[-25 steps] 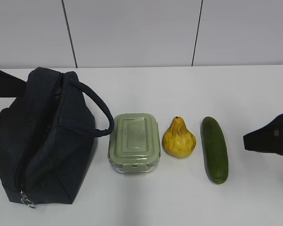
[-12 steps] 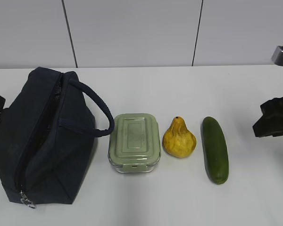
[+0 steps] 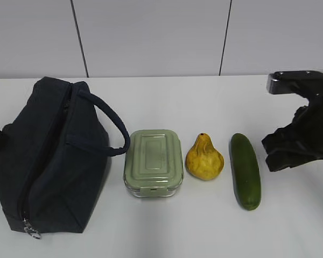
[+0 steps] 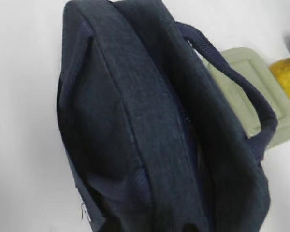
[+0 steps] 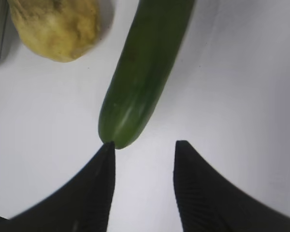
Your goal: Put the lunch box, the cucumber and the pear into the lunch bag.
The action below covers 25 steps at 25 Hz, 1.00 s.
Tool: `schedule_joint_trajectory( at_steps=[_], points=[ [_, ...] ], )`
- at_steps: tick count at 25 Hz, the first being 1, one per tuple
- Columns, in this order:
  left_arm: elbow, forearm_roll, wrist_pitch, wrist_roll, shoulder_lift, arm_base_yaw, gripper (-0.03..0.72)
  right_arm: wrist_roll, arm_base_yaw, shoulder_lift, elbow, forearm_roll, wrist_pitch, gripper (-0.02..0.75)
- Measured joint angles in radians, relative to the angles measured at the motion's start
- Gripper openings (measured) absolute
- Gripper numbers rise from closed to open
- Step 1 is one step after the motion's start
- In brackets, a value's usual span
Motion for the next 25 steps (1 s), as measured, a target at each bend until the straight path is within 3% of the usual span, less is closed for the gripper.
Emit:
schedule_joint_trajectory(
  at_steps=[8,22,25],
  points=[
    [0.0,-0.016,0.024,-0.001,-0.069,-0.002,0.239,0.013,0.017,0.047,-0.005,0.0,-0.047,0.317],
    [0.0,-0.023,-0.014,-0.001,0.107,-0.014,0.239,0.015,0.017,0.062,-0.005,0.011,-0.103,0.317],
    [0.0,-0.023,-0.018,-0.001,0.117,-0.014,0.181,0.018,0.017,0.062,-0.005,0.015,-0.114,0.317]
  ],
)
